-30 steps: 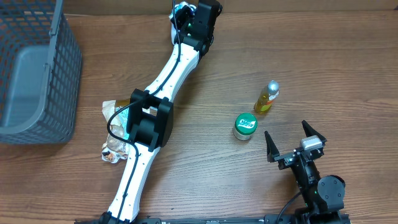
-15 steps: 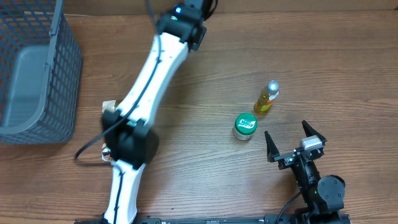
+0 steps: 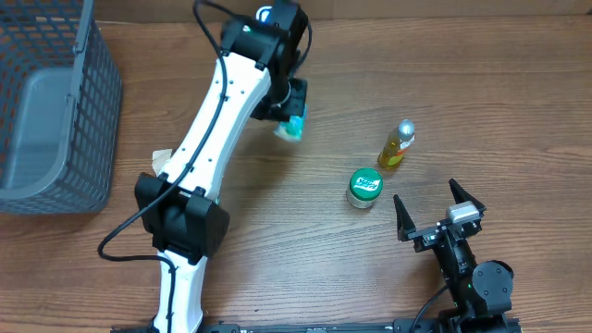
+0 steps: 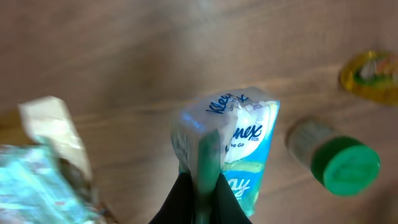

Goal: Scan the item barcode
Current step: 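Move the tissue pack away from the scanner and lower it right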

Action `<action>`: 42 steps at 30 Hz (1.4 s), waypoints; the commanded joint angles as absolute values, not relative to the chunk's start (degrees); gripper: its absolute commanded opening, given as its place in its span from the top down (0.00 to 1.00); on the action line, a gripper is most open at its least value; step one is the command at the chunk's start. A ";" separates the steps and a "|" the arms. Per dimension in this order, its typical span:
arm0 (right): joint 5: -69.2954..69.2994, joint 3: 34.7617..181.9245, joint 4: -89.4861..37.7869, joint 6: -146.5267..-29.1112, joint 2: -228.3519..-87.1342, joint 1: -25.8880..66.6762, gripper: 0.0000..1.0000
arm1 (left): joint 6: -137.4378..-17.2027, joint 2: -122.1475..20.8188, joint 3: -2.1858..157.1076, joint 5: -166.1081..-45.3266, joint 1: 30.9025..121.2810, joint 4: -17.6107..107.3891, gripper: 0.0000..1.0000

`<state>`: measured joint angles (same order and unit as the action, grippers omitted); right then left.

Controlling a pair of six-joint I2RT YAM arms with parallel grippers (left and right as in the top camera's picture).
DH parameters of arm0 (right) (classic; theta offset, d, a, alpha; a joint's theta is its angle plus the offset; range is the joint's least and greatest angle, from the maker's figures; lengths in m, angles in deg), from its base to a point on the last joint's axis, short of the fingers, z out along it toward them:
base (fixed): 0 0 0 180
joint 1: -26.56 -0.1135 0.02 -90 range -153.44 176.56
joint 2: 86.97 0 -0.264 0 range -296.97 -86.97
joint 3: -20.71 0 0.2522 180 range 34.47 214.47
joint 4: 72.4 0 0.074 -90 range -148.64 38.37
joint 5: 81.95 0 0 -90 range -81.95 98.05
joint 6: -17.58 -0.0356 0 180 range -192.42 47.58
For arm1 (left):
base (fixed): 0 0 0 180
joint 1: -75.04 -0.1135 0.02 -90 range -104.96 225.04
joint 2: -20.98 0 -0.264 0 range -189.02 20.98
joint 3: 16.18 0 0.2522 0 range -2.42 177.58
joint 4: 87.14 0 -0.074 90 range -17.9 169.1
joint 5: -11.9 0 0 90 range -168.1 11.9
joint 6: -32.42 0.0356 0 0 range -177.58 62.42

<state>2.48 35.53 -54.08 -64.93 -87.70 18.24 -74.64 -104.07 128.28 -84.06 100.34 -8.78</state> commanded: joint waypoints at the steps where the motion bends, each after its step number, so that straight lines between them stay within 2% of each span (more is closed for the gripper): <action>1: 2.85 34.91 -54.25 -65.04 -87.13 18.39 0.00 | -76.26 -104.38 124.82 -90.02 101.81 -8.10 0.96; 19: 2.85 34.91 -54.25 -65.04 -87.13 18.39 0.00 | -81.00 -104.38 108.21 -90.88 106.96 4.33 0.95; 42: 2.85 34.91 -54.25 -65.04 -87.13 18.39 0.00 | -82.27 -104.38 104.67 -92.78 107.45 7.20 0.95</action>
